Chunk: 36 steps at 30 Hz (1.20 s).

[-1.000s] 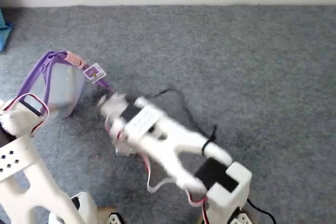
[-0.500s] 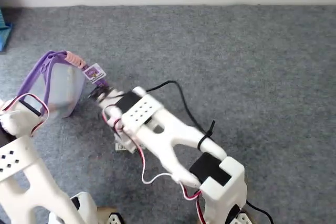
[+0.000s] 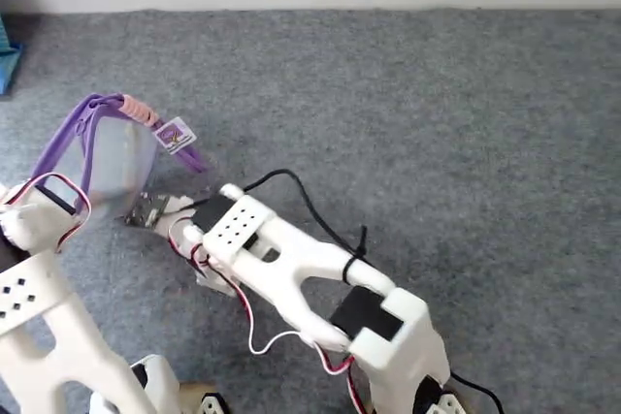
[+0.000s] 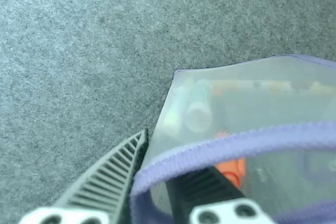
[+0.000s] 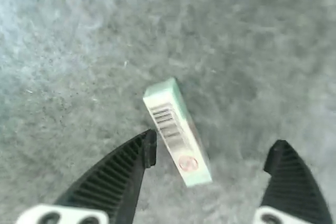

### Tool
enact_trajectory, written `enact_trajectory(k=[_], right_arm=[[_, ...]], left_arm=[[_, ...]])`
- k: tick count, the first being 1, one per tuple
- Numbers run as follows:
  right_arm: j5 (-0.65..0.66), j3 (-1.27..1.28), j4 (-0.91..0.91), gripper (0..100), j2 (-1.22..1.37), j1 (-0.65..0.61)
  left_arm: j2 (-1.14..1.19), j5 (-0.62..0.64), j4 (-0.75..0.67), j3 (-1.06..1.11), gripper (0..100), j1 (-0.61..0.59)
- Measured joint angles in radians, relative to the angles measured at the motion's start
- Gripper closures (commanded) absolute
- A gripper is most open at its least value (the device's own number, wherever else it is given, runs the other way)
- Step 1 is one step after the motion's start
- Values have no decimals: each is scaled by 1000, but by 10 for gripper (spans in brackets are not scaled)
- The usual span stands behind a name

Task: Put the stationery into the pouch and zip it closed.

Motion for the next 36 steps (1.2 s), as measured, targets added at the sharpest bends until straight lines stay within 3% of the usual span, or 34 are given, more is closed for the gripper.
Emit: enact_trajectory(k=[4,8,11,18,27,36], right_arm=[[8,-12,-6,797,92,-11],[6,-95,-5,988,138,21],[6,-137,2,955,146,63],[0,-158,186,991,149,64],[-209,-172,454,990,68,140],[-275,-104,468,990,-241,206]], left_arm=[[0,0,0,0,987,0],[0,0,0,0,987,0],[0,0,0,0,987,0],[0,0,0,0,987,0],[0,0,0,0,987,0],[0,0,0,0,987,0]])
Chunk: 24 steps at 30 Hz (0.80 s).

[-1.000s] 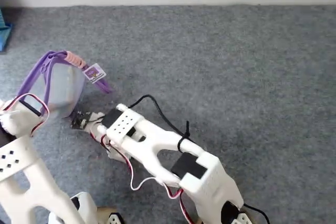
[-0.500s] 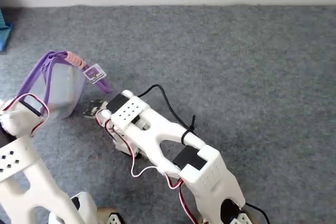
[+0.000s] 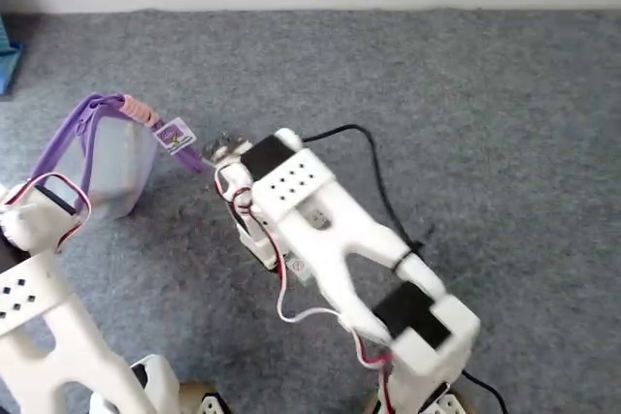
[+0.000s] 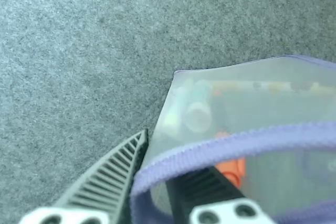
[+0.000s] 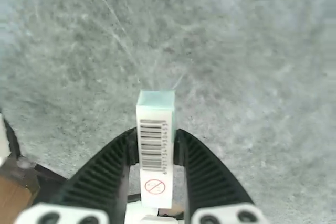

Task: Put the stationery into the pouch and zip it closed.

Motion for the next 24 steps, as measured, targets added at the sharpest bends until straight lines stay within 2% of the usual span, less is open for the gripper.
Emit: enact_trajectory(k=[6,9,16,20,24], right_arm=[[-114,2,-11,990,-262,5],[-157,2,-115,990,-387,5],[-172,3,-612,990,-517,2],[-175,3,-910,990,-508,-66],[-175,3,-1126,990,-453,-132]], left_arm=[[0,0,0,0,987,0],[0,0,0,0,987,18],[3,-5,0,0,987,130],[5,-6,0,0,987,137],[5,-6,0,0,987,137]])
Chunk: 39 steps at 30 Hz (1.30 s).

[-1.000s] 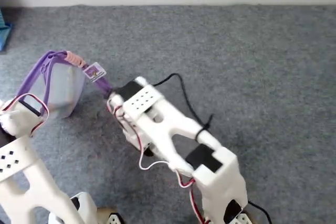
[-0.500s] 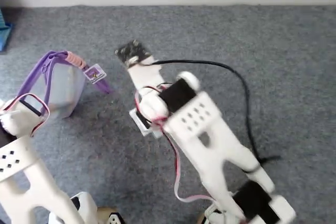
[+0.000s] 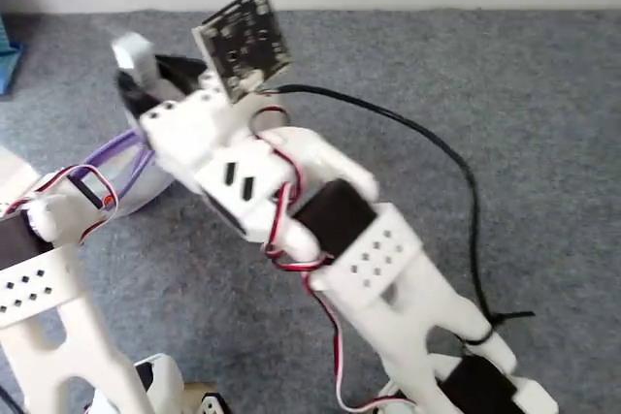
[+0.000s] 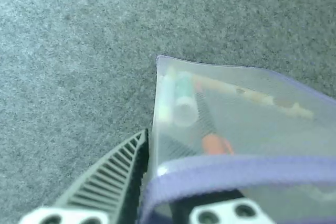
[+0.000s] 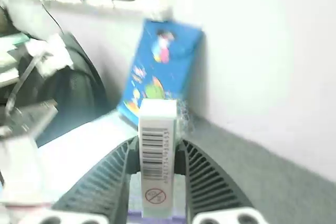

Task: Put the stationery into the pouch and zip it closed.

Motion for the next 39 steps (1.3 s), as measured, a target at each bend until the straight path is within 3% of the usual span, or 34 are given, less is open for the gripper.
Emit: enact_trajectory(k=[4,10,20,29,36,39], right_arm=[[0,0,-100,990,51,-75],[-40,0,-109,990,66,-104],[-189,46,44,990,91,-103],[-192,149,-115,983,166,-75],[-193,147,-66,753,163,-75],[-193,146,-17,748,147,-77]], left_arm=[[0,0,0,0,987,0],[0,0,0,0,987,0],[0,0,0,0,987,0],[0,0,0,0,987,0],[0,0,0,0,987,2],[0,0,-2,0,987,6]])
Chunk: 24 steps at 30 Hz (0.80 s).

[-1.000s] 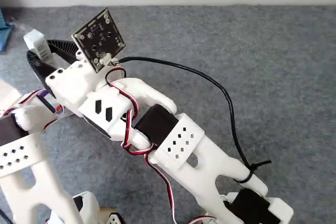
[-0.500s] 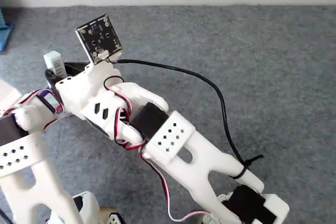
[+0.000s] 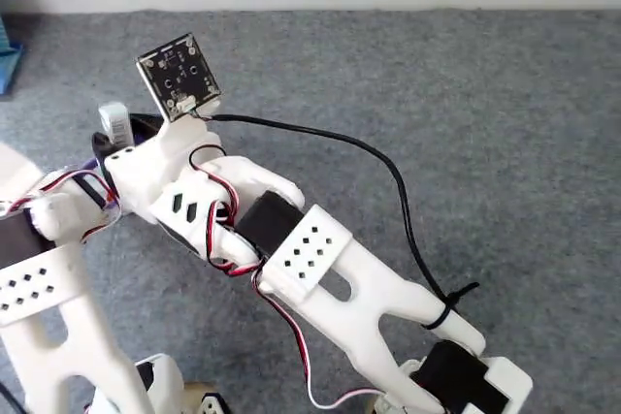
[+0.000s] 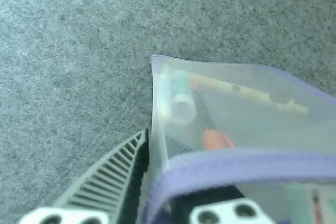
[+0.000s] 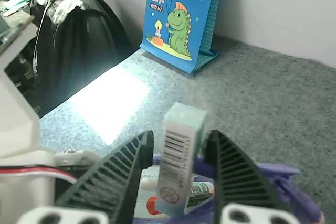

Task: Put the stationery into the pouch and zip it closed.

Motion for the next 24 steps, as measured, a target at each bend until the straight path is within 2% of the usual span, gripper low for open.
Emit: enact_trajectory(k=[13,19,24], right_arm=[[0,14,121,883,-147,9],[0,12,157,888,-255,112],[0,12,408,846,-290,181]], left_arm=[[2,0,0,2,987,-3],[2,0,-2,2,987,-3],[2,0,-2,2,987,-3]])
